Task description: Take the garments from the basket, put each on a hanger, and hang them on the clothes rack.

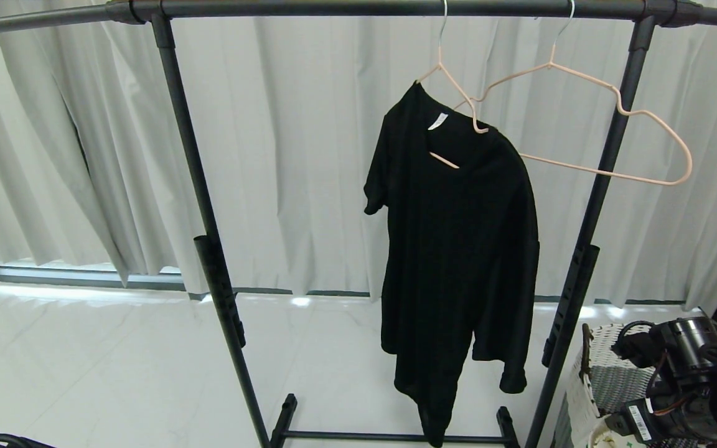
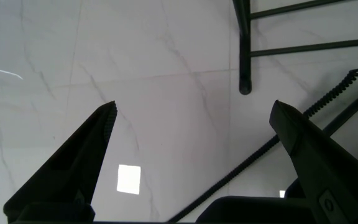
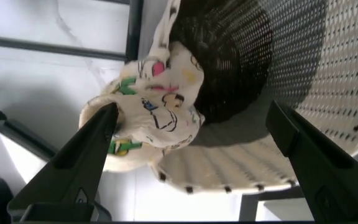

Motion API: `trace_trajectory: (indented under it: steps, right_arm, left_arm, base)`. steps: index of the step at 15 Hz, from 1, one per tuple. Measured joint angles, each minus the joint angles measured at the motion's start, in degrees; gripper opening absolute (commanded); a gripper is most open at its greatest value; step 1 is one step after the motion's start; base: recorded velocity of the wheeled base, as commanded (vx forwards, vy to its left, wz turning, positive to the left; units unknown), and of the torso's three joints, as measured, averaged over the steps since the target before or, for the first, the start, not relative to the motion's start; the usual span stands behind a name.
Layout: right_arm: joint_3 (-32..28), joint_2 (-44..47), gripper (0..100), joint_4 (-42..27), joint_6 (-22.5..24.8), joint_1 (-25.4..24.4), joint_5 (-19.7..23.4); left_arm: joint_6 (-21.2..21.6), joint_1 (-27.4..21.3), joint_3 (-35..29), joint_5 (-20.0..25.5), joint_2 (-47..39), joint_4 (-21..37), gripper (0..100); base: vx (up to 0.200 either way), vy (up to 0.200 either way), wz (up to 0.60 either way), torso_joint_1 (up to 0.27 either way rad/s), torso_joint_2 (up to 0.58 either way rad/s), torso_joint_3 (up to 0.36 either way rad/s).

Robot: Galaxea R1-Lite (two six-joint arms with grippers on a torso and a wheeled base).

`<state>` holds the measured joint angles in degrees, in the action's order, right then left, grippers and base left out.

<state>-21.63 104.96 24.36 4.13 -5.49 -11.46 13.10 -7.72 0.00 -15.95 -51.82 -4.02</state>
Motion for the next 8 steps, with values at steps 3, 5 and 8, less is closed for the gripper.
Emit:
trace_trajectory:
  steps: [3,5,8]
  right_arm:
    - [-1.1,1.3,100,0.8,-1.0,0.1,0.0]
    - [-1.0,1.7,100,0.8,-1.2,0.0,-0.4]
    - [0.9,1.9,100,0.7,-1.3,0.2,-1.9]
  left_arm:
    - [0.0,-0.2,0.0,0.0,0.0,0.0,100]
    - [0.0,-0.2,0.0,0.0,0.0,0.0,100]
    - [0.0,-0.3,0.0,0.0,0.0,0.0,100]
  base:
    - [0.0,0.0,0.0,0.0,0.0,0.0]
    - [0.0,0.0,0.0,0.0,0.0,0.0]
    - [0.0,0.0,0.0,0.0,0.0,0.0]
